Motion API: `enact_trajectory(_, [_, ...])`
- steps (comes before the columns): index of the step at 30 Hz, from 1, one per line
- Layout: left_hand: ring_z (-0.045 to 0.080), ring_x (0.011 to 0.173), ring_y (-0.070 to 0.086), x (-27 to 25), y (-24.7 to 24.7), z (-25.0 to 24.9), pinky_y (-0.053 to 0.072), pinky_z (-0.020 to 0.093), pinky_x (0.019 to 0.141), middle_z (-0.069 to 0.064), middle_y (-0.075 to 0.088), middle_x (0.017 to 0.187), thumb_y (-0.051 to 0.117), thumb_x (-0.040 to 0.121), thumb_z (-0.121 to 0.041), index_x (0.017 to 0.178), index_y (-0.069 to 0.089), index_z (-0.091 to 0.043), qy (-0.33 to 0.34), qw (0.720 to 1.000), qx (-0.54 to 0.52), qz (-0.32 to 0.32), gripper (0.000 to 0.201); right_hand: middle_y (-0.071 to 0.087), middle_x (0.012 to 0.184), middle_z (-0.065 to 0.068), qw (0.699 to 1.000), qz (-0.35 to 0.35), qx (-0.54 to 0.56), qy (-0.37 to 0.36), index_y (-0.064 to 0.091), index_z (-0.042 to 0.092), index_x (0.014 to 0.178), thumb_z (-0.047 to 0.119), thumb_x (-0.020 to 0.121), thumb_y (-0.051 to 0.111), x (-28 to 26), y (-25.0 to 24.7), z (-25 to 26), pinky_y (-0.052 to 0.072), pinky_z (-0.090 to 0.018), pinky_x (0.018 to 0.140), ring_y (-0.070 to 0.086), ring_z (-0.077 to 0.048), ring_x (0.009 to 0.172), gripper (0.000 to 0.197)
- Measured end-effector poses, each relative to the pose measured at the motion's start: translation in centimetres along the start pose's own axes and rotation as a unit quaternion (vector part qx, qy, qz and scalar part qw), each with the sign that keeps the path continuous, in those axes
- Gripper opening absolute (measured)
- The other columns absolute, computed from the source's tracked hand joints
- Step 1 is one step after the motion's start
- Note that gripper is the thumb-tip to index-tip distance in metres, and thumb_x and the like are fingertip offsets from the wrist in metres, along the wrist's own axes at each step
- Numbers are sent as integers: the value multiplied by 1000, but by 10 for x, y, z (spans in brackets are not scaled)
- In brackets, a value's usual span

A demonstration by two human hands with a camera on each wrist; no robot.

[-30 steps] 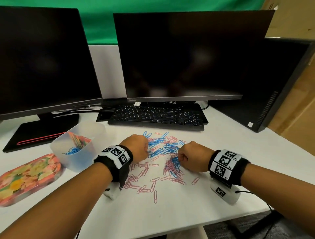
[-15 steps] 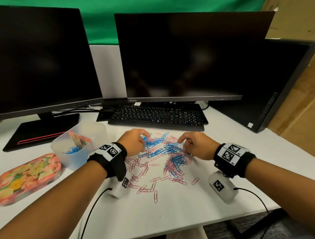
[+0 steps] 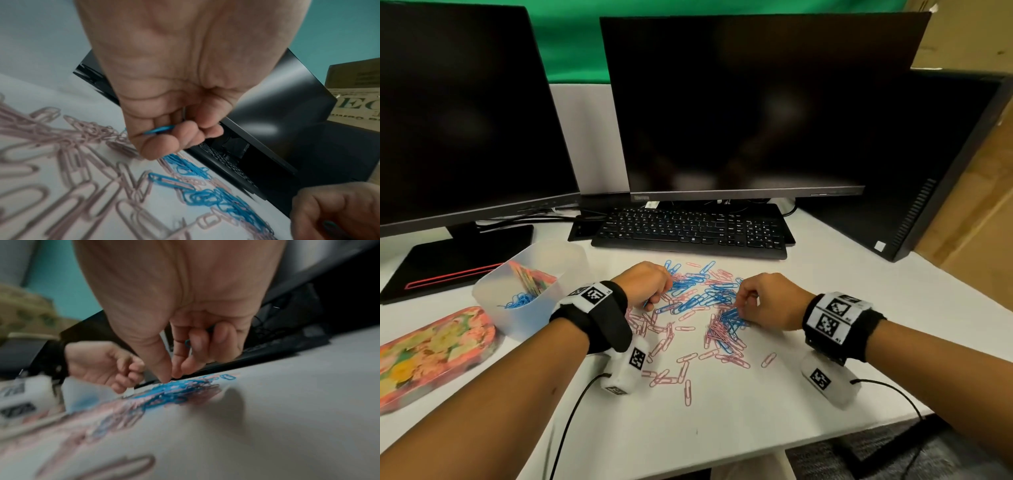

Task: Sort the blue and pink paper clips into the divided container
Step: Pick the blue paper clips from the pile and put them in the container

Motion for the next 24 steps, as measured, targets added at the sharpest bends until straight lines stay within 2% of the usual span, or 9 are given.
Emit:
enact_trajectory(2, [18,50,30,1,2,0,26,22,47,8,38,67,38,84,6,71,56,-6,-7,1000,14,9,25,61,82,11,998,9,-62,-14,69,23,92,27,84,65,0,7,7,42,-20,67,56,-8,76,10])
enact_trajectory(4, [19,59,47,1,3,-2,37,22,50,5,54,75,49,91,-7,81,64,-6,15,994,112,7,18,63,85,8,996,14,-91,-18,69,23,94,31,83,66,2,11,11,45,-24,68,57,-12,79,13])
enact_trajectory(5, [19,72,57,1,4,-2,46,23,59,2,63,85,53,92,-13,86,68,-9,37,982,185,-2,17,65,88,6,995,17,-92,-19,69,22,94,29,83,66,3,11,12,48,-25,69,58,-13,81,13])
enact_trajectory(7, [17,93,62,-2,6,-2,50,24,78,-4,68,98,58,89,-18,87,71,-19,66,949,308,-22,13,66,90,5,995,28,-89,-21,70,19,94,24,84,65,5,10,15,51,-26,72,60,-14,82,12])
enact_trajectory(9, [17,99,62,-2,9,0,48,22,82,-4,67,104,60,88,-16,89,71,-23,75,929,361,-34,13,63,85,6,995,32,-86,-24,69,18,91,21,85,64,5,10,18,49,-25,69,58,-14,80,9])
enact_trajectory(16, [16,94,63,2,8,3,49,24,78,-5,69,97,65,84,-16,74,67,-26,78,924,371,-45,14,70,88,6,998,26,-57,-22,70,18,83,16,83,64,7,4,15,50,-25,69,62,-14,84,6])
enact_trajectory(18, [15,90,63,2,4,3,48,23,74,-7,68,91,70,82,-19,70,65,-26,83,931,353,-49,16,69,85,8,998,13,-50,-29,70,19,82,16,83,66,7,-3,13,46,-19,67,61,-11,83,6])
enact_trajectory(21, [13,85,59,1,-3,0,44,21,72,-7,63,85,72,82,-16,77,69,-25,91,944,310,-62,10,65,79,13,999,-9,-28,-28,68,22,80,14,82,67,11,-12,10,38,-11,59,58,-6,76,8])
enact_trajectory(24, [16,90,59,1,-9,0,43,22,73,-4,61,95,69,83,-13,85,70,-28,83,949,299,-63,15,71,84,5,999,-13,40,-10,67,26,92,13,83,65,15,-16,5,51,-21,72,64,-11,81,16])
Point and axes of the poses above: each hand's wrist, its own x-axis towards the middle knuckle, its own y-axis out of the palm, z = x × y, the point moved 3 cm from there along x, towards the middle knuckle
